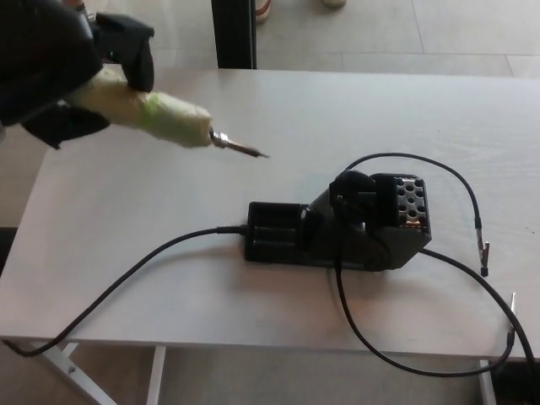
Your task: Use the left hand of the robot to grab the soldering gun kept on the middle of the table and pull it out of its base and keep it on the left side of the base
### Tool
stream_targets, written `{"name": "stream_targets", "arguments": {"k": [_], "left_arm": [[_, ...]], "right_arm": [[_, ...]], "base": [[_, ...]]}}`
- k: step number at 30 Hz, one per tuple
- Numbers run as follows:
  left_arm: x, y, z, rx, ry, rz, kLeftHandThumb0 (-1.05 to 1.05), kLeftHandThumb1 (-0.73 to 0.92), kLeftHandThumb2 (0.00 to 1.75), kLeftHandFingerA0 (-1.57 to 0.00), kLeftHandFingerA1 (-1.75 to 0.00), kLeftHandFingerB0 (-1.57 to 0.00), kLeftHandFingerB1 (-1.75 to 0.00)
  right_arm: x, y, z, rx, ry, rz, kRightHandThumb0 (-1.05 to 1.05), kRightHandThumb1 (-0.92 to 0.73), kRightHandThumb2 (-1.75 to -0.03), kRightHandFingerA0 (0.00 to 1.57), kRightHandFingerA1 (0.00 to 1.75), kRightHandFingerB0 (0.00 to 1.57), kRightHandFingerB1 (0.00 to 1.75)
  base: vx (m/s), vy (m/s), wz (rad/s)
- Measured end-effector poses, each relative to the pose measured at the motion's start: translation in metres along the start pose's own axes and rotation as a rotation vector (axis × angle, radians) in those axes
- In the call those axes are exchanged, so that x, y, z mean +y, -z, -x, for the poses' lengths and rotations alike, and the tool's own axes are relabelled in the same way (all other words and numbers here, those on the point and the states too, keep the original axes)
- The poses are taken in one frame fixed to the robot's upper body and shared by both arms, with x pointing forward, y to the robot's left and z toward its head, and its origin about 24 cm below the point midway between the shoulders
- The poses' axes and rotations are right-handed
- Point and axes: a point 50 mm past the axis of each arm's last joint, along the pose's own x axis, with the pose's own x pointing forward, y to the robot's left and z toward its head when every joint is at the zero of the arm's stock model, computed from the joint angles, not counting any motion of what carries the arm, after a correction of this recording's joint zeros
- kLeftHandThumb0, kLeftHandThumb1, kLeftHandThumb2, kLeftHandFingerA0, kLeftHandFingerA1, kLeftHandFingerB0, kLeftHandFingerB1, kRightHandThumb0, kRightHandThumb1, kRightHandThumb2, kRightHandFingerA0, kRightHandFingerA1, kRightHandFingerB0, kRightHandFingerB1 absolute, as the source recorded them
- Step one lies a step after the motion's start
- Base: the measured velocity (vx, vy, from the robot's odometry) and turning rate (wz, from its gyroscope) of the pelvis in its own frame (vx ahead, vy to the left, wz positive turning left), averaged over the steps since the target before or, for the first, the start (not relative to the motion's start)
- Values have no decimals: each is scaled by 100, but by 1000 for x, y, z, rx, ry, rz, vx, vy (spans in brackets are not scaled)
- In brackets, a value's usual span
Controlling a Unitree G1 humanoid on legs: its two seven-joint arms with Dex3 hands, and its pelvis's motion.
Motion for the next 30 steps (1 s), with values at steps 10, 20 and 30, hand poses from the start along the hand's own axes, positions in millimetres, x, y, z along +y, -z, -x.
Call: {"name": "stream_targets", "arguments": {"k": [10, 20, 30], "left_arm": [[-73, -32, 28, 42, 58, 337, -11, 63, 107, -84, -175, -68, -156], [-104, -55, 28, 58, 73, 490, -6, 61, 112, -86, -175, -67, -163], [-111, -50, 26, 91, 93, 471, -17, 74, 83, -91, -155, -71, -72]], "right_arm": [[1, -1, -1, 1, 7, -2, -105, -55, -99, 118, 121, 34, 147], [3, -3, -2, -5, 4, -2, -102, -54, -104, 114, 120, 38, 145], [5, -5, -2, -10, 5, -6, -103, -45, -118, 110, 119, 55, 126]], "base": [[0, 0, 0], [0, 0, 0], [0, 0, 0]]}}
